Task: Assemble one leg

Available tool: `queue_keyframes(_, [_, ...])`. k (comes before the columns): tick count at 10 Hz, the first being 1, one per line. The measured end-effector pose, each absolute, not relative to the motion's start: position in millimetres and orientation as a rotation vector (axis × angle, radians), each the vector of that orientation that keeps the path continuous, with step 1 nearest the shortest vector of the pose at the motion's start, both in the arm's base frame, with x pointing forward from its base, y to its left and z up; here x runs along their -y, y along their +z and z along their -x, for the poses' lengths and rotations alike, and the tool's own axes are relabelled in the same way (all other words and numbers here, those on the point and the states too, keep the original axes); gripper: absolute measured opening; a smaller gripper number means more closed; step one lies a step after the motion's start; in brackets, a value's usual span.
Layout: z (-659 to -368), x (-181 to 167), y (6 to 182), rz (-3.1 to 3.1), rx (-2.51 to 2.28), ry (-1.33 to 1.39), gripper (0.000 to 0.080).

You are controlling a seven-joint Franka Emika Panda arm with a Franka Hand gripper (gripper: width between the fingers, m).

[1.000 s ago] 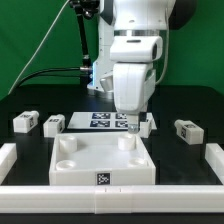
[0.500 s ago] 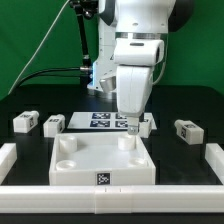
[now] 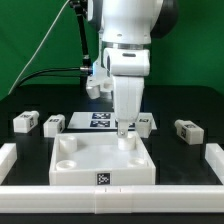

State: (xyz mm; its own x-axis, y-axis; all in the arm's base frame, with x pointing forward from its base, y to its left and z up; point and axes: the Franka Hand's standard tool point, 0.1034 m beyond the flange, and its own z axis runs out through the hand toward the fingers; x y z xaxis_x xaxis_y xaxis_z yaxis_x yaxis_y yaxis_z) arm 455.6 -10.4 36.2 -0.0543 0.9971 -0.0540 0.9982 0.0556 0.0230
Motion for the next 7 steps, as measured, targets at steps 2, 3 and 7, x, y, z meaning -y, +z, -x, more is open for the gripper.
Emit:
queue_keyframes(2, [-452.1,24.8,35.0,-2.042,-2.300,-0.052,0.0650])
queue_keyframes(3, [-451.3,37.2,34.0,-2.027,-2.312,-0.063,0.0650])
queue_keyframes(7, [-448.5,38.5,10.3,-2.044,-2.338,-0.096,0.0650])
